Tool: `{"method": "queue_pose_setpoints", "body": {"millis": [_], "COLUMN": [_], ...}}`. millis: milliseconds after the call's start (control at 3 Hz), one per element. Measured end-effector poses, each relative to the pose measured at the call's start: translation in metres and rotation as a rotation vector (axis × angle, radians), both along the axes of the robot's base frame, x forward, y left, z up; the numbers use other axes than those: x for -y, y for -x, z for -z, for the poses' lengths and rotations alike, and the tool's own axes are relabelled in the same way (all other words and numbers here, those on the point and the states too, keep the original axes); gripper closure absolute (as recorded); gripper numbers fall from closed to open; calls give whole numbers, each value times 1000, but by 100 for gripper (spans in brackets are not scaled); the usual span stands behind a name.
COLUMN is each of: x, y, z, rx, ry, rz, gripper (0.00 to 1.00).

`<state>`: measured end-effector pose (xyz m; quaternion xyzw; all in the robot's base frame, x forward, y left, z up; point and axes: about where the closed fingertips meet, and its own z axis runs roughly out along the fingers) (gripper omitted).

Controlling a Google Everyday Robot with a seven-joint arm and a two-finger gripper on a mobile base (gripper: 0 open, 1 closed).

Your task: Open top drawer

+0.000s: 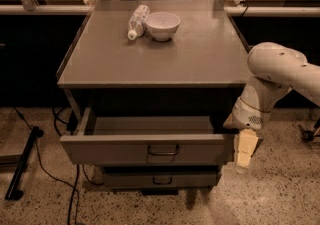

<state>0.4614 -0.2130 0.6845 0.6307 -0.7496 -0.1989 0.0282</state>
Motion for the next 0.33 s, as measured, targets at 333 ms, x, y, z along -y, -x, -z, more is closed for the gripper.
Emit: {"method": "queue_pose_setpoints", "body": {"millis": [333], "x": [0], "y": [0], "z": [0], "rx": [0], "ry": [0], "rz": [0], "gripper": [0]}}
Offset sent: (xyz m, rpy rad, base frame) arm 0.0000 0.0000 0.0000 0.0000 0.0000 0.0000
